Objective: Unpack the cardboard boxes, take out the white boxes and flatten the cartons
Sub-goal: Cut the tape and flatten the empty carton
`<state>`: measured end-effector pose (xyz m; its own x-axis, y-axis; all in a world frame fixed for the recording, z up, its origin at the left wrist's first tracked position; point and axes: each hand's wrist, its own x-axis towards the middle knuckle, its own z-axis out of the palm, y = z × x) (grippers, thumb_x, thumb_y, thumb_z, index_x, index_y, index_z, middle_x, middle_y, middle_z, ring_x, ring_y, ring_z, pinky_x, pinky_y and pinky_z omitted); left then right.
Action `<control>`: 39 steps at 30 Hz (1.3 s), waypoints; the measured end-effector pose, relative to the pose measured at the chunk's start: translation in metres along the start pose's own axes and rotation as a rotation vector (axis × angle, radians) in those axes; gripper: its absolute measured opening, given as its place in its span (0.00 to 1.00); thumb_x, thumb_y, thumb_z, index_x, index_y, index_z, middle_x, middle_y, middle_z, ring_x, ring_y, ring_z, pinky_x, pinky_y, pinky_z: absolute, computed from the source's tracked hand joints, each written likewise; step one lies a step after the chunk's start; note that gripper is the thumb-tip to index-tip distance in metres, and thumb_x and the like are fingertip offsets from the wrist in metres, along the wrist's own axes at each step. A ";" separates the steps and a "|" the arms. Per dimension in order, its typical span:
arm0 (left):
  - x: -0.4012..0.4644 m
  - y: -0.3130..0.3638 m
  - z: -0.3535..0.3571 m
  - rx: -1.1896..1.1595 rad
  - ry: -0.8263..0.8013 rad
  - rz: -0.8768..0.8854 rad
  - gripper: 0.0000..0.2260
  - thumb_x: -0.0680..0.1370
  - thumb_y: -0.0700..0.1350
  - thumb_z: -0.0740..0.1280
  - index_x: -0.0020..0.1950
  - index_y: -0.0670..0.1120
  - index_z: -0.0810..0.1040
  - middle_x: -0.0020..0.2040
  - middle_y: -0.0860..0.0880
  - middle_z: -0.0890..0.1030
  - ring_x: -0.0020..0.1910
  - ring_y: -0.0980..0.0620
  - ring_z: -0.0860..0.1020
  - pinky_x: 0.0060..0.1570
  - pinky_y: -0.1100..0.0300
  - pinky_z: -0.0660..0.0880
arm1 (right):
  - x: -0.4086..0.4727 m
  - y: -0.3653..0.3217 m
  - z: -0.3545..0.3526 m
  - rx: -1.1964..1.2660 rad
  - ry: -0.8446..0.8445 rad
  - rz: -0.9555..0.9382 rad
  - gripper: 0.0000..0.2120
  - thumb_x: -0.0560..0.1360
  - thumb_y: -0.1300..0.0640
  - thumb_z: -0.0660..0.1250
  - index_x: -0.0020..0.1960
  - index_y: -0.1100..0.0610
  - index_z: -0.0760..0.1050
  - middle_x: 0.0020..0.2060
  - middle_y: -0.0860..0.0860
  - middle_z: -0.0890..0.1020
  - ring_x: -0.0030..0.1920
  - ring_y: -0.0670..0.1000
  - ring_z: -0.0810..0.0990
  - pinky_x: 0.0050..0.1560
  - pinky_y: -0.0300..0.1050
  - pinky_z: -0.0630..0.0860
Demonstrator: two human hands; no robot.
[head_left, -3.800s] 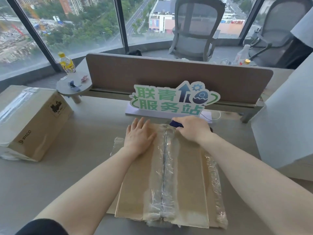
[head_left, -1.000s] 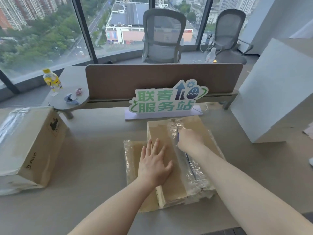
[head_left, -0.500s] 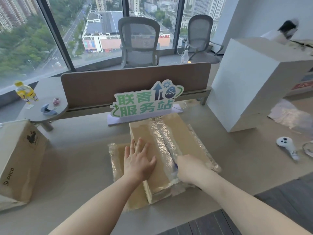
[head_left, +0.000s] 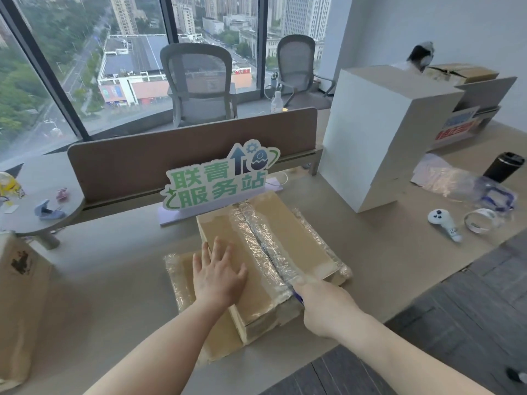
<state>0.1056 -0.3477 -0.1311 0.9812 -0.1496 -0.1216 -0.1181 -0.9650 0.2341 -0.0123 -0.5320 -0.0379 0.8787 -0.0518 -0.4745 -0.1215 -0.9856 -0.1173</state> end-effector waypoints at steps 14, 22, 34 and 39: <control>-0.027 0.023 -0.001 0.048 -0.089 0.383 0.28 0.81 0.64 0.48 0.80 0.56 0.55 0.81 0.51 0.46 0.79 0.48 0.38 0.77 0.46 0.37 | -0.027 0.014 0.069 1.055 0.345 0.280 0.14 0.80 0.63 0.55 0.55 0.49 0.75 0.38 0.56 0.80 0.27 0.52 0.77 0.29 0.47 0.75; -0.038 0.017 0.017 0.055 -0.019 0.374 0.30 0.77 0.60 0.40 0.79 0.59 0.57 0.81 0.53 0.51 0.80 0.50 0.44 0.77 0.47 0.39 | -0.028 -0.013 0.082 1.260 0.465 0.334 0.15 0.79 0.66 0.56 0.52 0.49 0.77 0.41 0.60 0.81 0.29 0.58 0.79 0.30 0.53 0.78; -0.038 0.017 0.023 -0.028 0.042 0.363 0.34 0.73 0.55 0.36 0.77 0.59 0.63 0.80 0.54 0.57 0.80 0.52 0.49 0.77 0.50 0.40 | -0.025 -0.027 0.088 1.370 0.439 0.361 0.24 0.81 0.65 0.57 0.75 0.51 0.66 0.53 0.44 0.78 0.38 0.60 0.83 0.34 0.49 0.82; -0.040 0.018 0.021 -0.040 0.047 0.364 0.35 0.72 0.55 0.35 0.77 0.59 0.63 0.80 0.55 0.57 0.79 0.53 0.49 0.76 0.51 0.40 | -0.027 -0.034 0.091 1.364 0.412 0.358 0.25 0.81 0.66 0.56 0.75 0.50 0.66 0.51 0.42 0.78 0.35 0.58 0.83 0.30 0.44 0.80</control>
<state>0.0615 -0.3635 -0.1420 0.8820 -0.4708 0.0209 -0.4559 -0.8410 0.2915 -0.0741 -0.4829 -0.0999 0.7466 -0.5271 -0.4059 -0.4836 -0.0111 -0.8752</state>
